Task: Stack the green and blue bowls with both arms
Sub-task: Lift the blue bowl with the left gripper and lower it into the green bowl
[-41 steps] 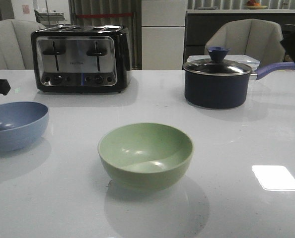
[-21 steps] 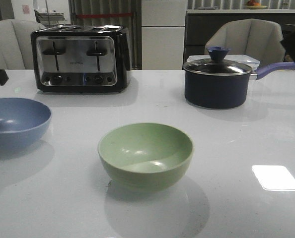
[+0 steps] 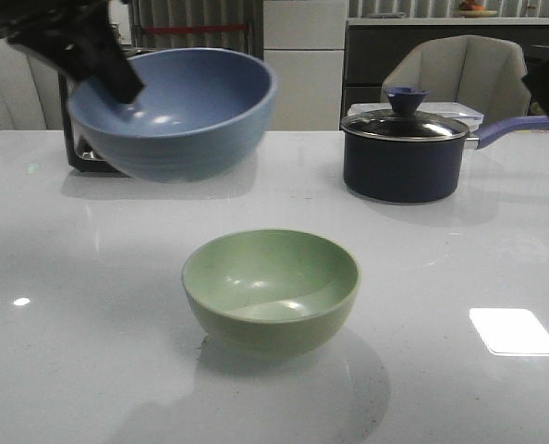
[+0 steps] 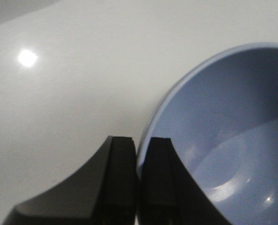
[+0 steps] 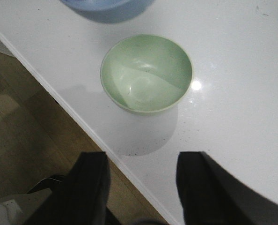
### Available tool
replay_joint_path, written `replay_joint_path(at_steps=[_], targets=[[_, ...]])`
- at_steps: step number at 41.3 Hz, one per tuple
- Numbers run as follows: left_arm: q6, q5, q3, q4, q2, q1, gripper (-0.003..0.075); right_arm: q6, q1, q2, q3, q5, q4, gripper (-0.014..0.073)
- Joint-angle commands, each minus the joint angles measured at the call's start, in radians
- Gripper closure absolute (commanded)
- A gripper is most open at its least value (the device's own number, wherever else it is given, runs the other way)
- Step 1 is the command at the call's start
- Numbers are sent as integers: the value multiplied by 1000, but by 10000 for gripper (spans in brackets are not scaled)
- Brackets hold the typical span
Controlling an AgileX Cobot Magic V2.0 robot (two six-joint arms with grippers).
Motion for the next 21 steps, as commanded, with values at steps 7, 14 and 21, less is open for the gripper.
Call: replay_joint_path(at_steps=[7, 14, 21], targets=[[3, -33, -98, -27, 80, -144, 624, -11, -1, -8, -26, -56, 3, 148], [3, -42, -101, -27, 167, -151, 624, -11, -1, -8, -26, -56, 3, 148], [3, -89, -101, -21, 240, -147, 624, -11, -1, -8, -26, -55, 3, 148]])
